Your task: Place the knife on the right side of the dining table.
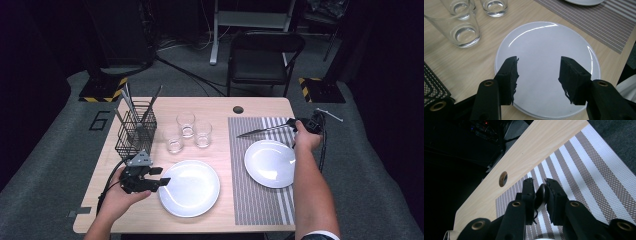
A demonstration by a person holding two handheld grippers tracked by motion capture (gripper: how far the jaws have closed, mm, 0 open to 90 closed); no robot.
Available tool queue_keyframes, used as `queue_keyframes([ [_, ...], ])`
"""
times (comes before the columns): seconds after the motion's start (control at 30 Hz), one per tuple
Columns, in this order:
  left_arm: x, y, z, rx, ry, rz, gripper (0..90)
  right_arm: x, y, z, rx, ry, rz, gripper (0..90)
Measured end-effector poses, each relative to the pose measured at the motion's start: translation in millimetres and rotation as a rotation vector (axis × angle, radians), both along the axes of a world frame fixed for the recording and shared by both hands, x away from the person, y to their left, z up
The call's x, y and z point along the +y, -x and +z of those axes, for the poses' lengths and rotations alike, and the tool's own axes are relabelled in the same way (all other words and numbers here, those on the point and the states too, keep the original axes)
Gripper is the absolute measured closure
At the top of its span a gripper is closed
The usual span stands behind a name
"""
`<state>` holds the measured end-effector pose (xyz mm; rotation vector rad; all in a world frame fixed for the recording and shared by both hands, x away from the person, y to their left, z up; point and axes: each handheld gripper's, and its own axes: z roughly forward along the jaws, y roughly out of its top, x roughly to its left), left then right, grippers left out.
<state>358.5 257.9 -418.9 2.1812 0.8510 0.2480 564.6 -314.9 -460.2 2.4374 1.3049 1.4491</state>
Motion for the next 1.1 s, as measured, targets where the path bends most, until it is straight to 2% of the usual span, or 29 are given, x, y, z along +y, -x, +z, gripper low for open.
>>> queue_keyframes([
  [0.3, -0.3, -1.1, -0.8, -0.007, -0.004, -0.001, 48.7, -3.0, 0.8, -9.7, 0.028, 0.015, -0.013, 75.8],
  [0.43, -0.8, -1.2, -1.5, 0.003, -0.007, -0.005, 48.7, -5.1, 1.7, -15.0, 0.043, -0.004, -0.025, 75.5],
  [0.47, -0.8, -1.4, -1.6, 0.002, -0.009, -0.006, 48.7, -4.7, 2.2, -14.7, 0.059, -0.026, -0.033, 75.4],
  [0.7, -0.6, -2.1, -2.1, 0.006, -0.009, -0.003, 48.7, -9.0, 2.6, -24.8, 0.05, -0.019, -0.03, 74.9],
  [0.77, -0.8, -2.1, -2.8, 0.011, -0.003, 0.0, 48.6, -9.4, 3.3, -27.0, 0.062, -0.037, -0.04, 74.9],
  [0.8, -0.3, -2.4, -2.7, 0.007, -0.009, -0.001, 48.7, -10.3, 3.3, -29.2, 0.056, -0.029, -0.037, 74.7],
  [0.83, -0.2, -2.4, -2.6, 0.003, -0.013, -0.001, 48.7, -9.7, 3.7, -29.0, 0.074, -0.049, -0.047, 74.5],
  [0.93, -0.8, -1.9, -2.6, 0.001, -0.015, 0.005, 48.7, -10.7, 3.9, -31.5, 0.083, -0.051, -0.049, 74.3],
  [0.97, -0.8, -2.0, -2.6, 0.004, -0.014, 0.003, 48.7, -11.0, 4.0, -31.9, 0.084, -0.05, -0.048, 74.2],
  [1.0, -1.0, -1.9, -2.7, 0.006, -0.014, 0.004, 48.7, -12.3, 4.0, -33.5, 0.074, -0.03, -0.042, 74.2],
  [1.07, -0.9, -2.1, -2.7, 0.006, -0.018, 0.001, 48.7, -12.0, 3.7, -32.3, 0.082, -0.045, -0.048, 74.1],
  [1.1, -1.2, -1.9, -3.2, 0.002, -0.016, 0.005, 48.7, -13.0, 3.7, -33.1, 0.074, -0.03, -0.043, 74.0],
])
